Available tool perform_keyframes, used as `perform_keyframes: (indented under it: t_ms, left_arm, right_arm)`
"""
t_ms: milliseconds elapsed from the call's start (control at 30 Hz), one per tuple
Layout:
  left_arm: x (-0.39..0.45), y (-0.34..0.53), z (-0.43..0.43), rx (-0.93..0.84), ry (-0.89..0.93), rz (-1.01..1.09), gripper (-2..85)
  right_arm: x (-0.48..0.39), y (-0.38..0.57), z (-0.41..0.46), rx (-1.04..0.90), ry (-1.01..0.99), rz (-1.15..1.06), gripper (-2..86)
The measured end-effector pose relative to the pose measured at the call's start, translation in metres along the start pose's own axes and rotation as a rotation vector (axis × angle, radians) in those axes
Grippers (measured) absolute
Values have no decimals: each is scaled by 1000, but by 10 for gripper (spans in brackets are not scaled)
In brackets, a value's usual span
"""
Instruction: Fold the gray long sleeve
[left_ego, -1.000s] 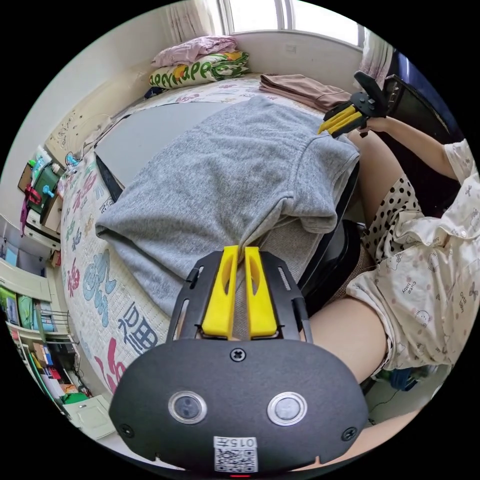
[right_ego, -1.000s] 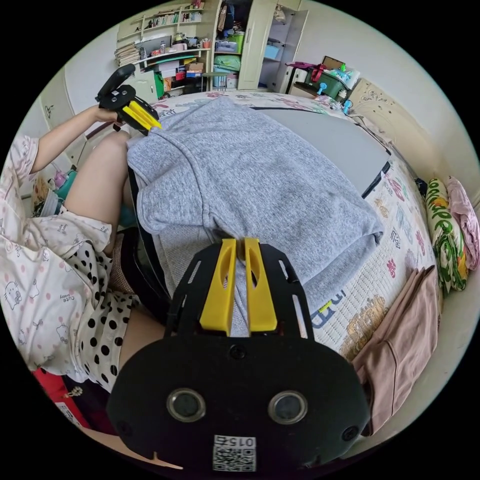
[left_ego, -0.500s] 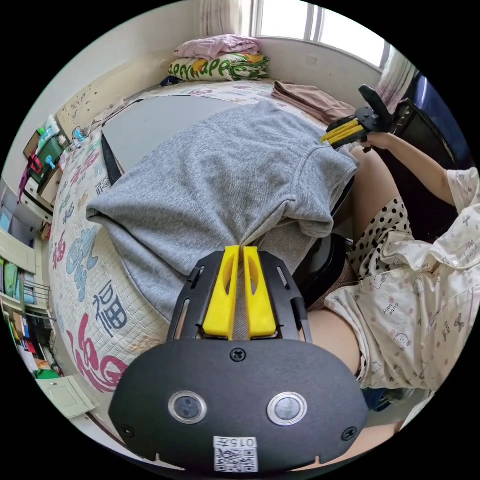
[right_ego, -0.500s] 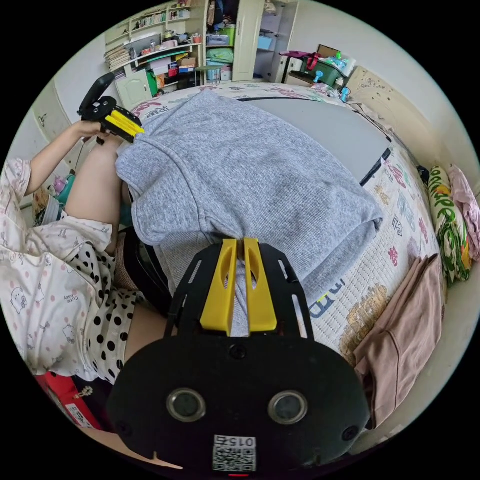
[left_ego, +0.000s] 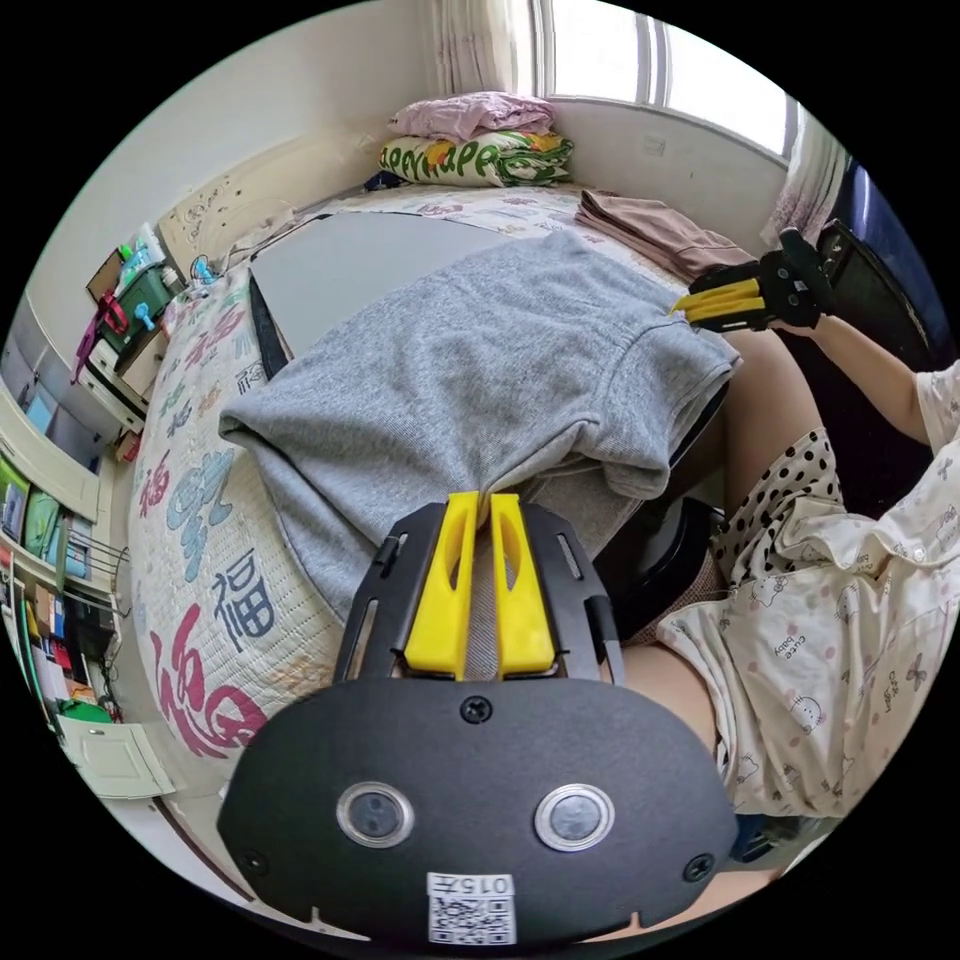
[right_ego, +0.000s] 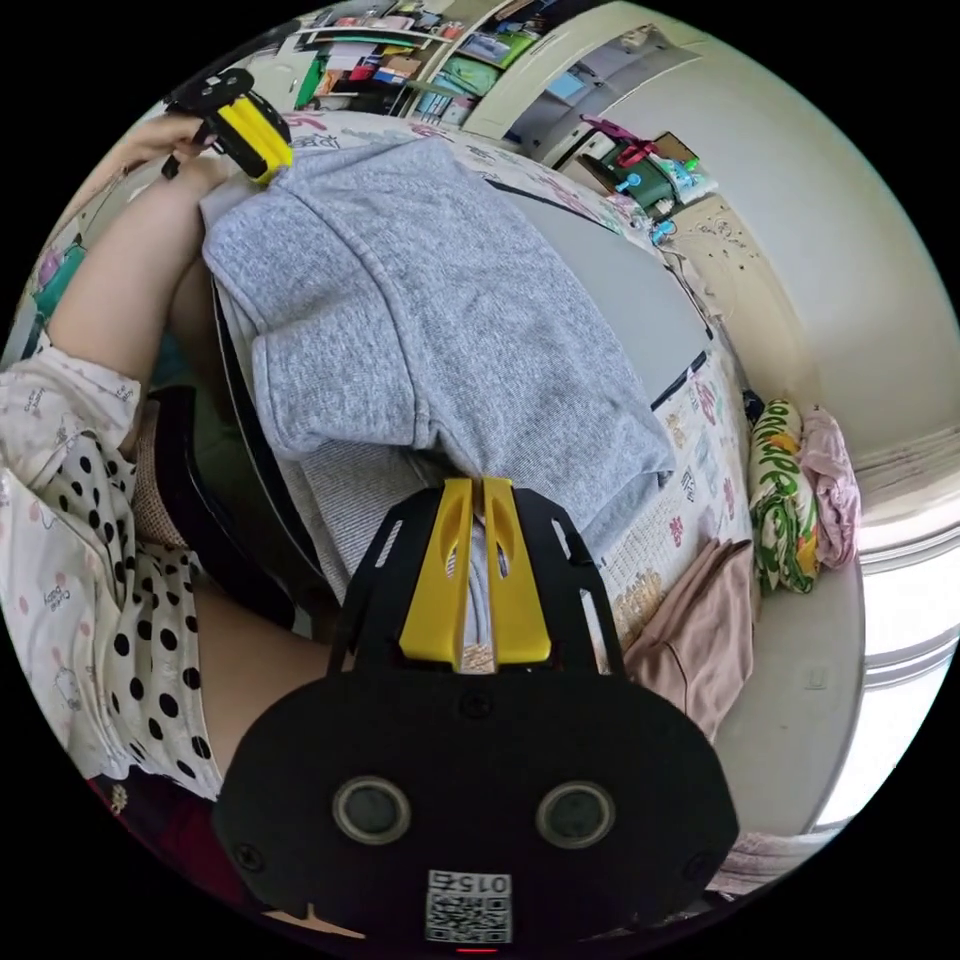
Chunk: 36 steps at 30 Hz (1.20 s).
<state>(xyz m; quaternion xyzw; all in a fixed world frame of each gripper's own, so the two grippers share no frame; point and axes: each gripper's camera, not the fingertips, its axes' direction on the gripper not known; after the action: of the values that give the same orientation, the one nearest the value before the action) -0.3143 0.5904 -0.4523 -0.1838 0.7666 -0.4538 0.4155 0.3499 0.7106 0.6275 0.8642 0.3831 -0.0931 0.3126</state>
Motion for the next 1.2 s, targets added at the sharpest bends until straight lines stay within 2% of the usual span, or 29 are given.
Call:
perform_keyframes:
  t_ms: [267, 467, 600, 700, 767, 833, 867, 933, 1033, 1167, 1200]
  left_arm:
    - [-20, 5, -25, 12, 14, 41, 7]
    - [-73, -17, -24, -33, 207, 113, 7]
    - [-136, -62, -39, -11, 257, 124, 9]
    - [-218, -137, -60, 118, 160, 8, 14]
    - [-303, -179, -81, 369, 92, -373, 24]
    - [-328, -178, -94, 576, 143, -570, 39]
    - [-319, -174, -102, 667, 130, -567, 49]
    - [-288, -162, -102, 691, 127, -442, 59]
    - [-229, -107, -69, 607, 250, -195, 61]
    - [-160, 0, -4, 457, 355, -154, 60]
    - [-150, 14, 2, 441, 356, -165, 60]
  right_arm:
    - [73, 6, -41, 81, -299, 176, 5]
    - [125, -9, -56, 59, -469, 106, 0]
    - [196, -47, -76, 66, -471, 26, -2]
    - [314, -133, -97, 106, -272, 146, 5]
    - [426, -202, -110, 201, -136, 467, 23]
    - [483, -222, -121, 248, -91, 739, 47]
    - [497, -223, -129, 315, -131, 816, 68]
    - [491, -212, -137, 417, -279, 792, 81]
    - [438, -170, -129, 444, -520, 588, 81]
    - [355, -75, -87, 294, -771, 547, 82]
    - [343, -61, -85, 276, -779, 553, 82]
